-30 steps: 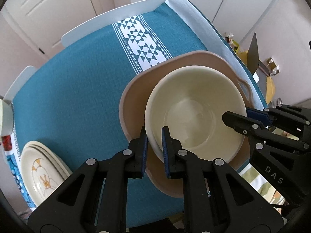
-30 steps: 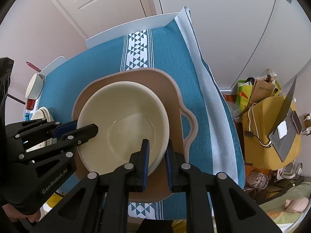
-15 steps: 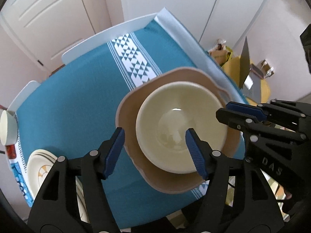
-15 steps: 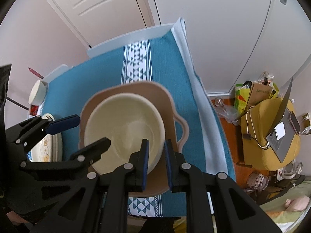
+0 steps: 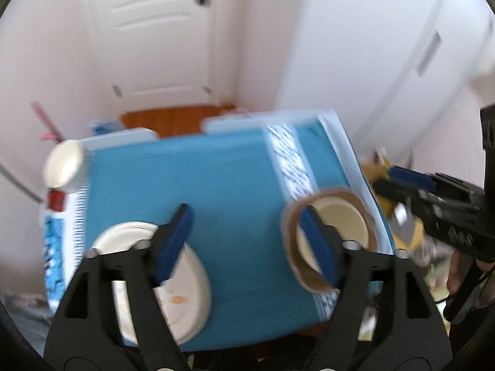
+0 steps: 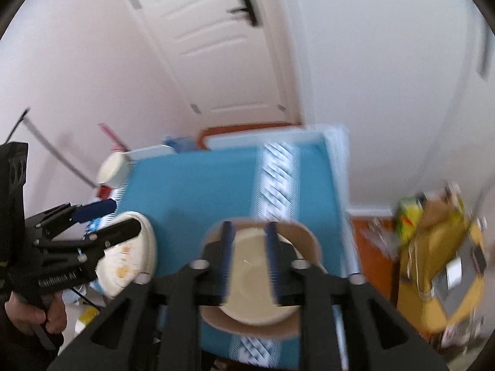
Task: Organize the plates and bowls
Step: 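Grasp the small white bowl rim with both grippers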
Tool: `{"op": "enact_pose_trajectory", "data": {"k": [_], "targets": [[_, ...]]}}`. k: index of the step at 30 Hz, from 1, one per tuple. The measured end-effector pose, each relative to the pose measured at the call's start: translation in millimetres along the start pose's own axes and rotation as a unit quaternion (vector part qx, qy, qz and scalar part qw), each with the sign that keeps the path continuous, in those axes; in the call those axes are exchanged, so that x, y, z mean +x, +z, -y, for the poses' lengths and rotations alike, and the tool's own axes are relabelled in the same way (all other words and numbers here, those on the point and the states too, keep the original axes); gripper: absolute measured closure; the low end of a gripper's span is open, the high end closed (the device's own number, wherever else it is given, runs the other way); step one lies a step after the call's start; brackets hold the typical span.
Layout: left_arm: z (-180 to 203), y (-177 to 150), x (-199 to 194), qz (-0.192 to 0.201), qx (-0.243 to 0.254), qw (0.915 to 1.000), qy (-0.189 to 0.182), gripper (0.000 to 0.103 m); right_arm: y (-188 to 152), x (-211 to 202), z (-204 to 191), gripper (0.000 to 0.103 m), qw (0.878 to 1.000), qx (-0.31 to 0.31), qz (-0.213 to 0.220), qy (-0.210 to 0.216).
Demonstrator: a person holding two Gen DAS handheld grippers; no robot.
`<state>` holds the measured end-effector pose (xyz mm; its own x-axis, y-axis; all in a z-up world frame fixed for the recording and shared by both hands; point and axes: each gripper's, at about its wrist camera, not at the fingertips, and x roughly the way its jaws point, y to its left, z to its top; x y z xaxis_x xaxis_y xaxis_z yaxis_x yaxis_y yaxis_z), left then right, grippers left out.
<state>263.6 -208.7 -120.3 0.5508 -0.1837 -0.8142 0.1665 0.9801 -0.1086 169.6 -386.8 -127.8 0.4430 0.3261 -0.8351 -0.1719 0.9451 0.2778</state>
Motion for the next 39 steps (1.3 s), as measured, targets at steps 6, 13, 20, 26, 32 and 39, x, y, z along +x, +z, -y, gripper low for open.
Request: {"op": "enact_pose_trajectory", "data": {"k": [6, 13, 20, 26, 32, 39], "targets": [[-70, 6, -41, 0.060, -0.089, 0.9909, 0.081, 0.001, 51, 14, -70, 0.006, 0.989, -0.107, 0.066, 0.073], [-169, 8, -47, 0.058, -0.207, 0.9690, 0.122, 0.001, 106, 76, -151, 0.006, 0.974, -0.183, 0.014, 0.131], [-249, 3, -18, 0.034, -0.271, 0.9529, 0.133, 0.001, 141, 157, -215, 0.006, 0.971, -0.197, -0.042, 0.125], [-320, -5, 34, 0.004, -0.325, 0.9409, 0.095, 0.005, 155, 238, -247, 0.006, 0.967, -0.181, -0.121, 0.133], [-360, -7, 89, -0.025, -0.340, 0.9383, 0.060, 0.036, 149, 315, -269, 0.025, 0.958, -0.176, -0.176, 0.142], [-390, -1, 139, -0.044, -0.346, 0.9363, 0.041, 0.055, 138, 377, -291, 0.054, 0.948, -0.178, -0.220, 0.144]]}}
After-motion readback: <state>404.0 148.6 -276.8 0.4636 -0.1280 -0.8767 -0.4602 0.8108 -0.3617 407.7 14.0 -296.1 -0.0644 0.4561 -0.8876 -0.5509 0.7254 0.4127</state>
